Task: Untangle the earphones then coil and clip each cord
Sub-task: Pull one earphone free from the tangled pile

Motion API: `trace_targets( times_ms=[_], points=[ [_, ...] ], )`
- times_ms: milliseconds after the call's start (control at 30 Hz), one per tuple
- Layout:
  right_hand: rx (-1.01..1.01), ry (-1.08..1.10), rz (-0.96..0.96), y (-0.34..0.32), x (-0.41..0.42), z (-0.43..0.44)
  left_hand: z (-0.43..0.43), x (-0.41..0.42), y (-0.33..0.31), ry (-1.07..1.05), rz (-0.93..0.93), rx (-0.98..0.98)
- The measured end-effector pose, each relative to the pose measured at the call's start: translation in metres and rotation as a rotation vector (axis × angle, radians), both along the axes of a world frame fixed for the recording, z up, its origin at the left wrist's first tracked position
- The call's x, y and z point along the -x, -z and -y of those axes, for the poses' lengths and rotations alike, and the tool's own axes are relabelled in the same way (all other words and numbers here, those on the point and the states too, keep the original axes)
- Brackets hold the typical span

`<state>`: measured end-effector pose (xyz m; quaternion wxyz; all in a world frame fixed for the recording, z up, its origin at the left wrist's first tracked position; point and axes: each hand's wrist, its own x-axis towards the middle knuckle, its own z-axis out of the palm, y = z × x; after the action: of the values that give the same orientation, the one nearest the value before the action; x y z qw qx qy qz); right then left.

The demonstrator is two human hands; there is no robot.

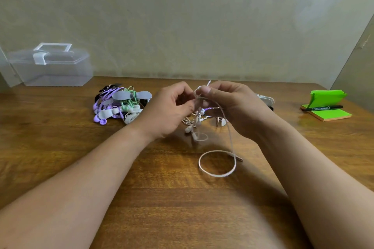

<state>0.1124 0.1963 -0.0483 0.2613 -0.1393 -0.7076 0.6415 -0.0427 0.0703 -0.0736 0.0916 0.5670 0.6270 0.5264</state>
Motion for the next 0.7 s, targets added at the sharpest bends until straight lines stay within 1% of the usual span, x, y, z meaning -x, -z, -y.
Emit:
trace_targets(
  times_ms=[100,233,267,333,367,400,467,500,533,600,633,700],
  points=[
    [0.13,-0.017,-0.016,-0.002,0.0,0.002,-0.002,0.002,0.0,-0.016,0.007,-0.056],
    [0.296,-0.04,0.002,-0.003,0.004,0.011,-0.004,0.005,-0.002,-0.079,0.166,-0.091],
    [0.32,-0.018,0.023,-0.002,0.004,0.011,-0.005,0.007,-0.002,-0.091,0.191,-0.076],
    [0.348,0.095,0.069,0.0,0.006,0.008,-0.005,0.008,-0.002,-0.129,0.179,-0.037],
    [0.328,0.177,0.09,0.001,0.007,0.006,-0.004,0.01,-0.002,-0.149,0.163,-0.029],
    [0.248,0.27,0.121,0.002,0.007,0.003,-0.004,0.012,-0.001,-0.166,0.147,-0.029],
    [-0.049,0.398,0.185,0.003,0.005,0.001,-0.003,0.014,0.0,-0.195,0.088,-0.023],
    [-0.187,0.398,0.188,0.002,0.005,0.002,-0.003,0.013,0.0,-0.197,0.042,-0.015],
    [-0.275,0.342,0.186,0.001,0.004,0.006,-0.002,0.011,0.0,-0.189,-0.005,-0.004],
    [-0.35,0.173,0.212,0.004,0.004,0.013,-0.001,0.006,-0.001,-0.166,-0.097,0.013],
    [-0.367,0.131,0.218,0.007,0.006,0.014,0.0,0.005,-0.001,-0.162,-0.144,0.021],
    [-0.315,0.167,0.149,0.012,0.008,0.009,0.001,0.004,-0.002,-0.148,-0.181,0.045]
  ],
)
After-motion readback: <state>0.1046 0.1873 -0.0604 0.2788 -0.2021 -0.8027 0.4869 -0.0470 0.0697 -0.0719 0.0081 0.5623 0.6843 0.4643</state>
